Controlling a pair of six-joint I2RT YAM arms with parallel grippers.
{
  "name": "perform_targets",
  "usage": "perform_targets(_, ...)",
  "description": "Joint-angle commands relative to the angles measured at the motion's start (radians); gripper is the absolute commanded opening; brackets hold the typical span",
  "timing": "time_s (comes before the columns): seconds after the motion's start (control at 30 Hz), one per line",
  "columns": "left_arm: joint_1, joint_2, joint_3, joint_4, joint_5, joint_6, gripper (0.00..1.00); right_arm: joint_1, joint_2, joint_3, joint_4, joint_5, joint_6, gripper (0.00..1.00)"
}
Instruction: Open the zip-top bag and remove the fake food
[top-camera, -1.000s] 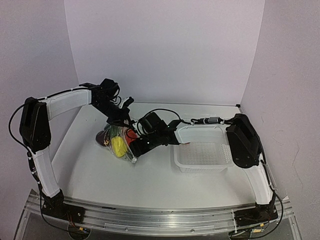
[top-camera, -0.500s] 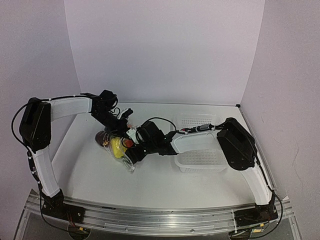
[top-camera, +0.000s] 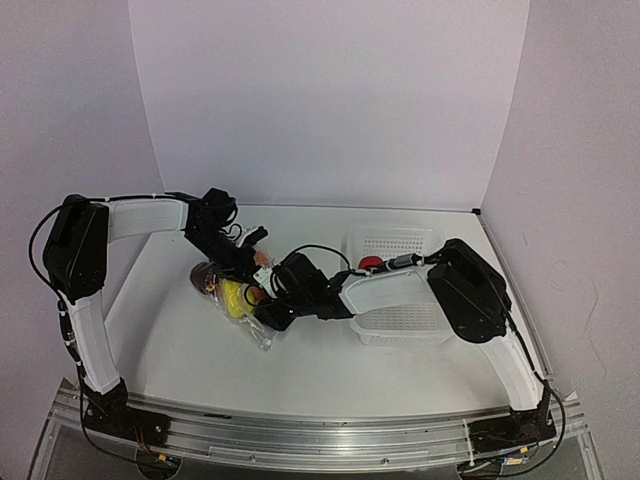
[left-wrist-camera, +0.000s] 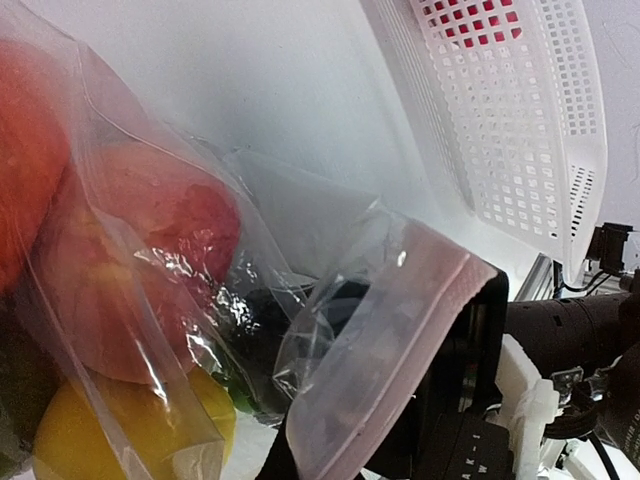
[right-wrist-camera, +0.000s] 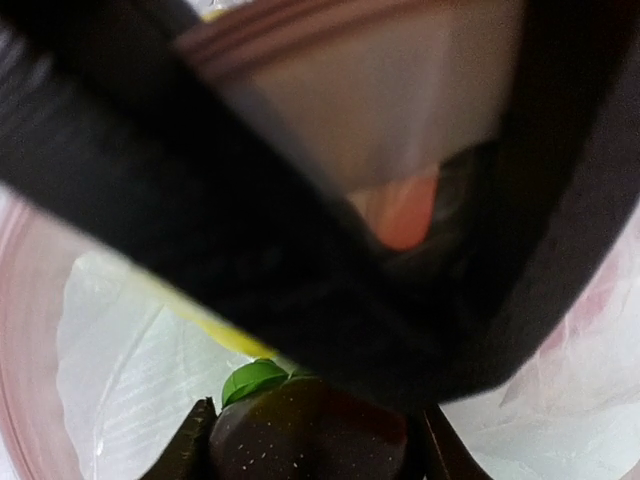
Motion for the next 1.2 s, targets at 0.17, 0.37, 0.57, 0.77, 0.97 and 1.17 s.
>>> perform_targets(0.17,-0.017,-0.024,0.048,0.039,-0.025,0.011,0.00,0.031,-0.249,-0.046,-0.071,-0.035,-0.055,0.24)
perform_targets(0.37,-0.017,-0.026,0.088,0.039,-0.043,0.001,0.00,0.021,-0.440,-0.141,-0.009,0.000,-0.009,0.23)
perform_targets(0.57,-0.017,-0.036,0.110,0.034,-0.045,-0.029,0.00,-0.065,-0.621,-0.315,-0.042,0.304,0.115,0.23)
perform_targets(0.77,-0.017,-0.050,0.116,0.047,-0.039,-0.050,0.00,-0.281,-0.620,-0.342,-0.405,0.522,0.339,0.23)
perform_targets(0.97,-0.017,-0.054,0.121,0.064,-0.057,-0.045,0.00,-0.397,-0.533,-0.268,-0.497,0.457,0.377,0.37)
perform_targets(1.17,-0.019,-0.056,0.129,0.065,-0.072,-0.028,0.00,-0.441,-0.459,-0.146,-0.598,0.351,0.358,0.86)
